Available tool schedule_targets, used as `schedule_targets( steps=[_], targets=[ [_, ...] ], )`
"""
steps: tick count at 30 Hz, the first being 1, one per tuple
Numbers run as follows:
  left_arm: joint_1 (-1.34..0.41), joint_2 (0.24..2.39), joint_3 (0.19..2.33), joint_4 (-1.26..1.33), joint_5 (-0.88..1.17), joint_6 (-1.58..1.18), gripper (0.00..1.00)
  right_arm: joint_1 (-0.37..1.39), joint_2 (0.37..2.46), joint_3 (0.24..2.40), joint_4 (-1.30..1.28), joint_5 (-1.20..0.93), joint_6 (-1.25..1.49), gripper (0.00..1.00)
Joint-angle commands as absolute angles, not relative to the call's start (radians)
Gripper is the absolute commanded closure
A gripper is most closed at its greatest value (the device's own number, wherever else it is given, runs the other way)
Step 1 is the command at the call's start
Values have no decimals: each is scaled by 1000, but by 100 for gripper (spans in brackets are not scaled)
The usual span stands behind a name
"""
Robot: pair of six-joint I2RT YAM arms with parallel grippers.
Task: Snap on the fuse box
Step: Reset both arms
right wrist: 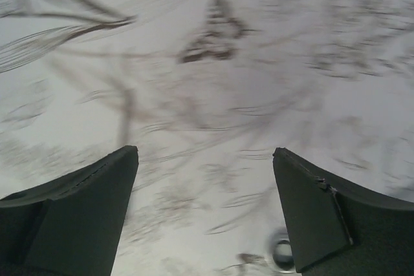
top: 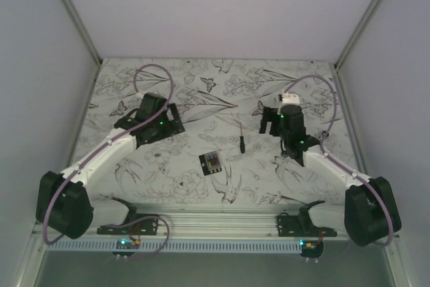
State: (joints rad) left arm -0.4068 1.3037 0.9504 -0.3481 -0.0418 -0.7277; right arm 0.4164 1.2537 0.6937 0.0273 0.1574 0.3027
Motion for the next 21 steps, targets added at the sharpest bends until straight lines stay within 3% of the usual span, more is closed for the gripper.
schedule_targets(
  steps=[1,4,13,18,21],
  targets=[
    [-307,1234,882,-408,-216,-640,5,316,1239,578,281,472,238,6],
    [-223,1218,849,-373,-287,-608,3,251,1290,517,453,507,230,0],
    [-126,1222,619,39,-602,-478,0,180,1262,364,809,440,109,1],
    [-120,1304,607,144,-637,-355,0,176,1256,342,764,443,86,1],
    [-120,1351,551,280,-581,-302,0,163,1325,282,909,422,87,1]
  ],
)
